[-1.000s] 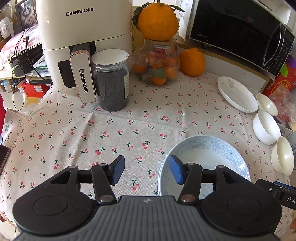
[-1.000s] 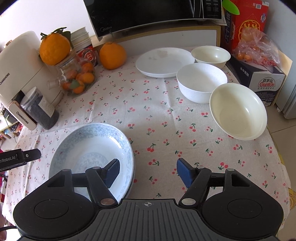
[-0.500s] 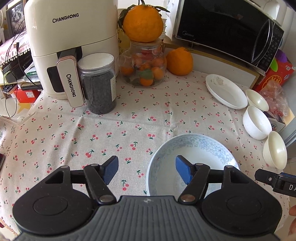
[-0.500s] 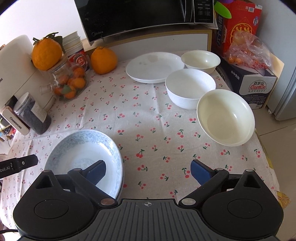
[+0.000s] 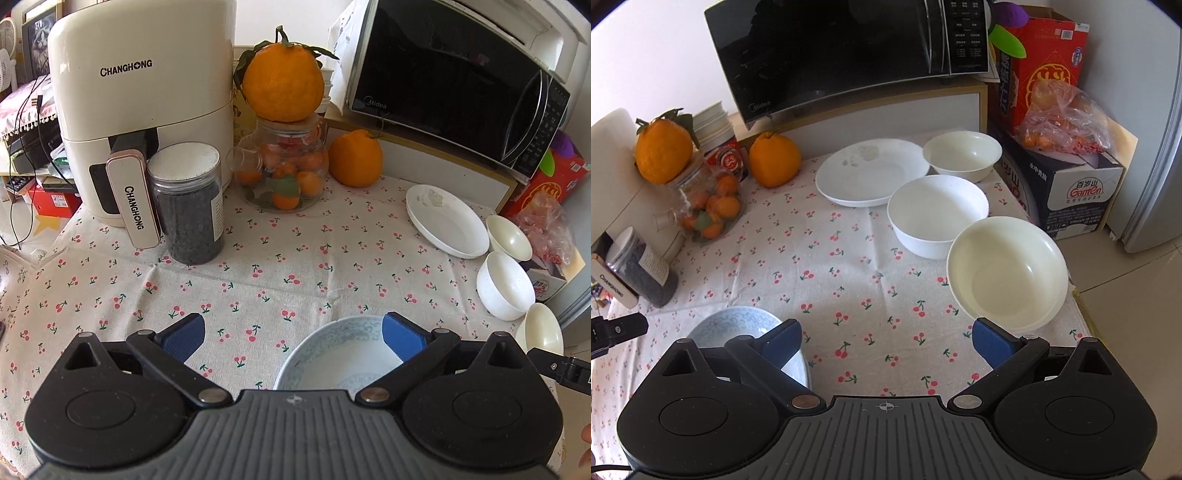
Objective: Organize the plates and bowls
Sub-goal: 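Move both tools toward the plain white plate beside the bowls, then close the left tool on the white plate rim while the right tool grips it too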
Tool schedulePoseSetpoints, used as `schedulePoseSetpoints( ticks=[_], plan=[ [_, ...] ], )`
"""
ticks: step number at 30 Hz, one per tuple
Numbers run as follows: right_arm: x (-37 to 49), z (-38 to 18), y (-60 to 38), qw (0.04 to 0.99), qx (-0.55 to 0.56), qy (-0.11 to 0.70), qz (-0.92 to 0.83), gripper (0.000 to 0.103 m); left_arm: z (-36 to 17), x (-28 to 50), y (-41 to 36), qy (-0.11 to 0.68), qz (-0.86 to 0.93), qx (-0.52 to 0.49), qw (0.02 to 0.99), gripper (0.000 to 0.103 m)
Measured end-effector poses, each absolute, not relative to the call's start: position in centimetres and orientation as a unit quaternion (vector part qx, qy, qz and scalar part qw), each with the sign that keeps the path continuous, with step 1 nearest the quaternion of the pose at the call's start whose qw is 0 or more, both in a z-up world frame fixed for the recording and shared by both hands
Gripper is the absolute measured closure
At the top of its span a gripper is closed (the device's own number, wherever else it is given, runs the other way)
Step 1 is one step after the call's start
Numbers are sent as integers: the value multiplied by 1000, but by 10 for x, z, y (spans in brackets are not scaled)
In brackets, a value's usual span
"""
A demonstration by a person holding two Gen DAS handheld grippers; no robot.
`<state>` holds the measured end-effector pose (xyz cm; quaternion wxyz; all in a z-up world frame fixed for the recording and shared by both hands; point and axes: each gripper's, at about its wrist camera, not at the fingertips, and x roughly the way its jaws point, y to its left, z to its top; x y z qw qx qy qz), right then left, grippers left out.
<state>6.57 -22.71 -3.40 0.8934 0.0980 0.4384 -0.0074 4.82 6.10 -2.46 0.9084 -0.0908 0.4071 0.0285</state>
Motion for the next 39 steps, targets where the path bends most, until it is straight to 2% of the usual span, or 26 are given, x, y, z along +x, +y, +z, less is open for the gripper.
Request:
schedulePoseSetpoints(
  ticks=[10, 16, 18, 20, 23, 25, 28, 30, 39],
  plan=[
    [94, -15, -264, 907, 170, 385, 4, 3, -26, 88, 48, 418, 13, -88, 904, 1],
    [134, -11, -301, 906, 259, 333, 22, 4, -23, 123, 34, 409, -17, -145, 901, 9],
    [151, -15, -308, 899, 287, 328, 32, 6, -24, 137, 27, 408, -23, -153, 900, 15],
    [170, -18, -310, 898, 287, 332, 33, 10, -26, 153, 18, 409, -32, -156, 899, 20],
    [197, -27, -311, 894, 285, 342, 39, 26, -32, 175, 6, 411, -38, -148, 899, 27],
    [213, -36, -312, 886, 294, 356, 46, 43, -38, 189, 0, 418, -42, -147, 895, 34],
    [235, -51, -312, 874, 299, 381, 46, 56, -50, 211, -6, 435, -46, -166, 884, 48],
    [245, -58, -310, 872, 294, 389, 41, 57, -58, 222, -11, 444, -56, -184, 875, 58],
    [274, -80, -308, 858, 281, 428, 33, 57, -78, 252, -35, 456, -80, -201, 863, 69]
  ],
)
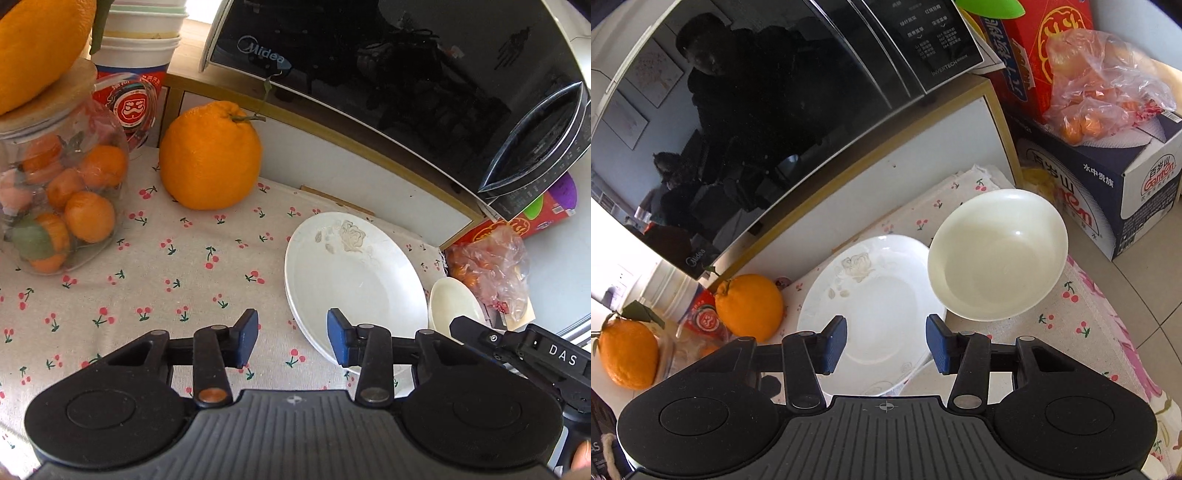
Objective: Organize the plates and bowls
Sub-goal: 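Close the left tool on the white plate rim while the right tool grips it too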
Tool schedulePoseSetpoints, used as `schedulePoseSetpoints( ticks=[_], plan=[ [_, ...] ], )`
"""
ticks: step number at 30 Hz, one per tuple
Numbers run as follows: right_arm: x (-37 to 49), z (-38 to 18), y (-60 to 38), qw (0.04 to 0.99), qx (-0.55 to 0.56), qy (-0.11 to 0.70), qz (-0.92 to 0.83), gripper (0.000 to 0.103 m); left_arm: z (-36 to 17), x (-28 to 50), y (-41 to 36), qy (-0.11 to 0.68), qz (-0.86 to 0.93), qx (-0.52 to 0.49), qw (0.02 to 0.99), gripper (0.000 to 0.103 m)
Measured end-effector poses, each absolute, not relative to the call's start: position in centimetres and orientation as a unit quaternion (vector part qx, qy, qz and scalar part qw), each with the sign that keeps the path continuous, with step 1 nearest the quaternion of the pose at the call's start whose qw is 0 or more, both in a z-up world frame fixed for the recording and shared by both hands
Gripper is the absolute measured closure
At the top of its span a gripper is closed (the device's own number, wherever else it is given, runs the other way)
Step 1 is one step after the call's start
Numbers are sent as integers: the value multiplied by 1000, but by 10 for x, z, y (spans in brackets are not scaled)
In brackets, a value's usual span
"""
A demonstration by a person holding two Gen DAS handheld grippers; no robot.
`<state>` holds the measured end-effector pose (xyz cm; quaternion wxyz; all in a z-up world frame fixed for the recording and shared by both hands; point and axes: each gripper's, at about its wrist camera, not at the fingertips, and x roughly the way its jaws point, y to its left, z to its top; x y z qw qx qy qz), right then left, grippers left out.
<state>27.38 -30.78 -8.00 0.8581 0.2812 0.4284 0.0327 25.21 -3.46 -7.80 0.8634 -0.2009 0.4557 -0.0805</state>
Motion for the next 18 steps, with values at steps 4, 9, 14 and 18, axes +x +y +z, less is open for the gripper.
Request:
schedulePoseSetpoints(
  ticks=[4, 9, 14, 18],
  plan=[
    [281, -92, -309, 848, 283, 447, 26, 58, -86, 262, -29, 467, -78, -220, 853, 75],
    [290, -96, -307, 848, 272, 455, 12, 58, -94, 270, -28, 476, -78, -230, 845, 77],
    [300, -104, -304, 845, 261, 467, -3, 60, -101, 277, -29, 481, -84, -231, 841, 78],
    [304, -109, -300, 846, 254, 469, -5, 61, -106, 283, -30, 484, -91, -234, 838, 80]
  ],
)
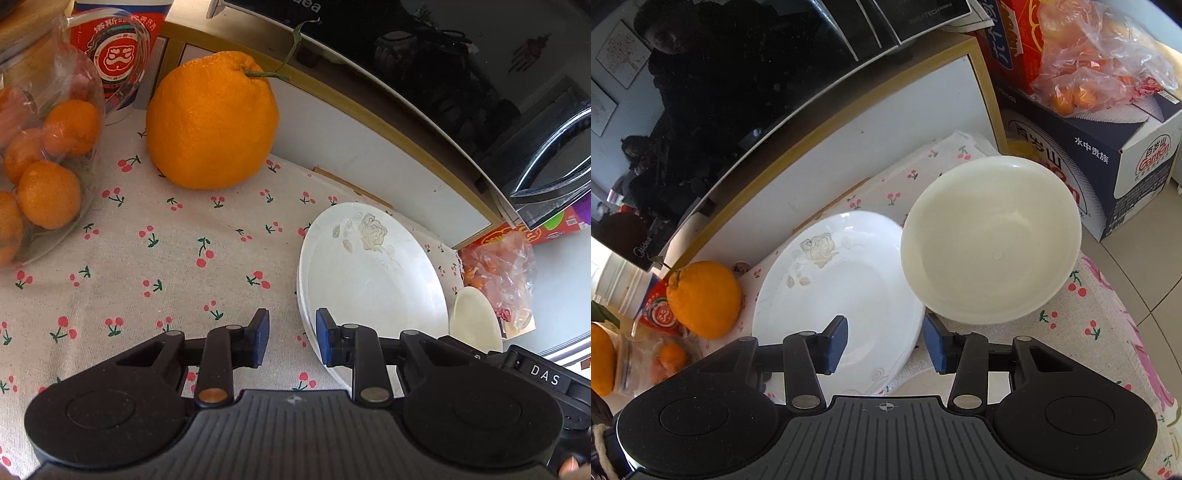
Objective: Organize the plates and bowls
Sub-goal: 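Close the left tool on the white plate rim while the right tool grips it too, then lift the white plate with both tools and carry it over the blue-patterned plates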
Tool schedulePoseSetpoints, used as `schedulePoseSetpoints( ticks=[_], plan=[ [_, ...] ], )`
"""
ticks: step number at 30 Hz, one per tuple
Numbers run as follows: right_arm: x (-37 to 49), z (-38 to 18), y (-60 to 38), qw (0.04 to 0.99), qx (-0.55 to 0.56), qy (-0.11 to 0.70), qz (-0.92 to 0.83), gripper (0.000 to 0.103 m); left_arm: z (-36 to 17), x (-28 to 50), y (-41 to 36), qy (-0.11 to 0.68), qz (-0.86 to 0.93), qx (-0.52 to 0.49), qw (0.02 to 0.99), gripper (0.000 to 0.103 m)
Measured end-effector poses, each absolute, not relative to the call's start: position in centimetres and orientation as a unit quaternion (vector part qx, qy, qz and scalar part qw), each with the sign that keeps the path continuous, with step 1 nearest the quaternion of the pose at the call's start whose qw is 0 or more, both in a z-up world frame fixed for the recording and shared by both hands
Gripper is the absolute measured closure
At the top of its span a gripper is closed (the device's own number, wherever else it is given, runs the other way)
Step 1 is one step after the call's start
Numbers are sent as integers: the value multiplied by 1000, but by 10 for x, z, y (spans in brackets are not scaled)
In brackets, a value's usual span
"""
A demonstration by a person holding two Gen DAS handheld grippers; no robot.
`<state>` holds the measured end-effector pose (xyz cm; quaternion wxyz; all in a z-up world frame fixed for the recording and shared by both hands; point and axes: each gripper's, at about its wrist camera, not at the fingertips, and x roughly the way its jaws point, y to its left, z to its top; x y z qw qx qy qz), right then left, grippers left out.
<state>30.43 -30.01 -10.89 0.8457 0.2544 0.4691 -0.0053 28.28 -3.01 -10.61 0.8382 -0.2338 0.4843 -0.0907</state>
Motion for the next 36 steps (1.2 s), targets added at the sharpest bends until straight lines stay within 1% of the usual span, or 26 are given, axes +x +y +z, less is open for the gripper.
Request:
schedulePoseSetpoints(
  ticks=[2, 5, 7, 12, 14, 16, 17, 26, 36],
  plan=[
    [307, -111, -298, 848, 245, 469, -11, 63, -109, 285, -31, 485, -93, -233, 838, 80],
    [309, -113, -300, 846, 252, 469, -17, 65, -112, 289, -32, 486, -101, -238, 835, 85],
    [310, -115, -300, 848, 248, 468, -21, 69, -115, 292, -33, 488, -103, -241, 833, 86],
    [311, -119, -297, 854, 234, 463, -24, 75, -118, 294, -38, 488, -113, -240, 831, 92],
    [311, -121, -298, 856, 229, 463, -28, 82, -117, 292, -39, 485, -112, -233, 835, 93],
    [310, -121, -299, 856, 225, 464, -27, 93, -116, 291, -37, 481, -108, -229, 839, 93],
    [310, -121, -298, 857, 220, 466, -22, 94, -115, 291, -36, 481, -106, -227, 840, 93],
    [304, -109, -288, 862, 218, 458, 4, 94, -102, 281, -24, 471, -101, -212, 850, 93],
    [289, -87, -285, 873, 228, 430, 35, 94, -71, 263, -21, 439, -100, -185, 874, 93]
  ],
)
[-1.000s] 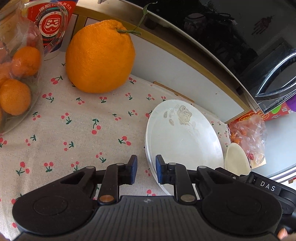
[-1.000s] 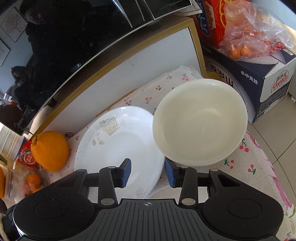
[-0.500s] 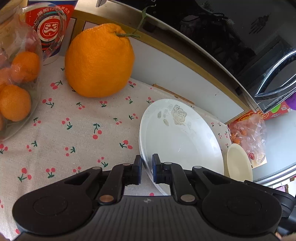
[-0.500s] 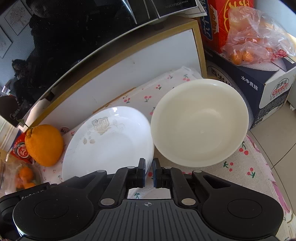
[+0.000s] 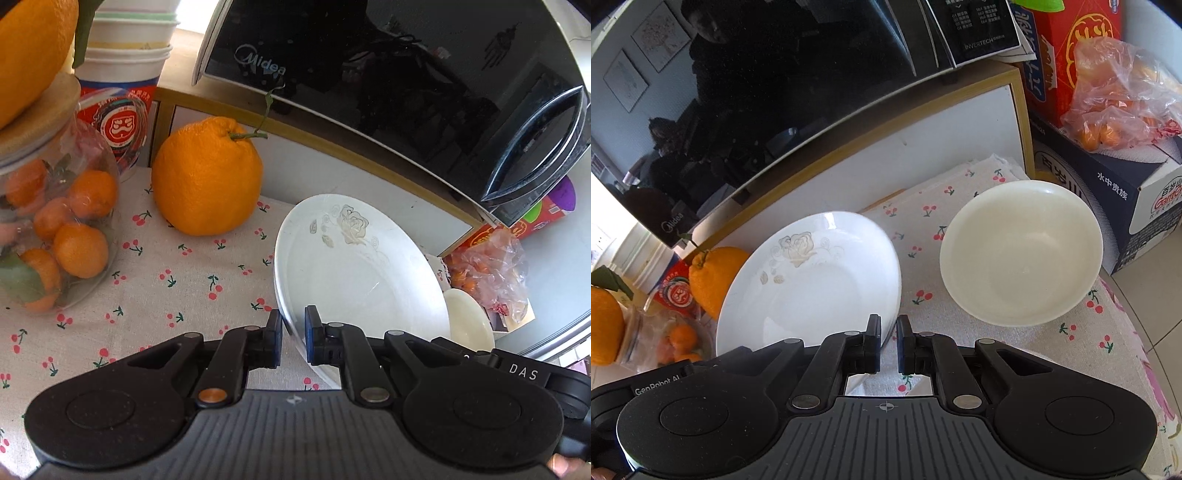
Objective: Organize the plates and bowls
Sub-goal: 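Lift the white plate with both tools and carry it over the blue-patterned plates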
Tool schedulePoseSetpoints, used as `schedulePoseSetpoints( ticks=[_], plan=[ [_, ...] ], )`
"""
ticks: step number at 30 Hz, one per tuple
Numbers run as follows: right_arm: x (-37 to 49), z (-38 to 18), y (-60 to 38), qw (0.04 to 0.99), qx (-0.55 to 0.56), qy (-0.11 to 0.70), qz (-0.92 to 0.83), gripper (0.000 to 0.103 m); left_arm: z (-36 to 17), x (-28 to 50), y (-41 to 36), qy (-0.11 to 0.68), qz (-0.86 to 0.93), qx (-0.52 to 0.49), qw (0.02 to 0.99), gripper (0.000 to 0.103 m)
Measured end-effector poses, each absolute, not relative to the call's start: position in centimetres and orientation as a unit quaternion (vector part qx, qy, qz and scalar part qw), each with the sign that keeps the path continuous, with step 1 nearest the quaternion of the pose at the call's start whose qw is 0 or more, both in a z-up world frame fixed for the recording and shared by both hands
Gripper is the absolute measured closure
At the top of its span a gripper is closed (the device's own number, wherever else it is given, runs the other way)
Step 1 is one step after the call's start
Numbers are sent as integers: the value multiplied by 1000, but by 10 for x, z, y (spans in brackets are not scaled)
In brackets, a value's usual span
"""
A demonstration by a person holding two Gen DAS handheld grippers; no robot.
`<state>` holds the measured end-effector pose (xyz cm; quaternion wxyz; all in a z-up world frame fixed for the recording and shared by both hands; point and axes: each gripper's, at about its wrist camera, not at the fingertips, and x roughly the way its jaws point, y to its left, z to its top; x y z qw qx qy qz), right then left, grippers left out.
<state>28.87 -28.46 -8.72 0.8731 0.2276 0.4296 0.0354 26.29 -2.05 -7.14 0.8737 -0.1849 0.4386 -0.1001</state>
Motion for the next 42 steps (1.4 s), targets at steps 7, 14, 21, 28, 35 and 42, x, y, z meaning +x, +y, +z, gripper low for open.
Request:
schedulePoseSetpoints(
  ticks=[7, 14, 21, 28, 35, 42],
  plan=[
    [274, -75, -275, 877, 215, 425, 54, 93, -55, 248, -15, 423, -98, -177, 883, 92],
    [255, -62, -267, 882, 210, 417, 65, 93, -34, 226, -10, 407, -94, -160, 894, 92],
    [230, -51, -257, 884, 206, 412, 78, 92, -15, 206, -9, 390, -82, -134, 907, 92],
    [199, -30, -245, 891, 199, 397, 97, 91, 4, 174, -2, 371, -69, -110, 920, 92],
    [159, -19, -228, 893, 187, 393, 116, 91, 11, 131, 16, 367, -55, -118, 921, 92],
    [112, -15, -216, 894, 169, 395, 128, 91, 8, 80, 29, 371, -46, -130, 918, 92]
  ],
)
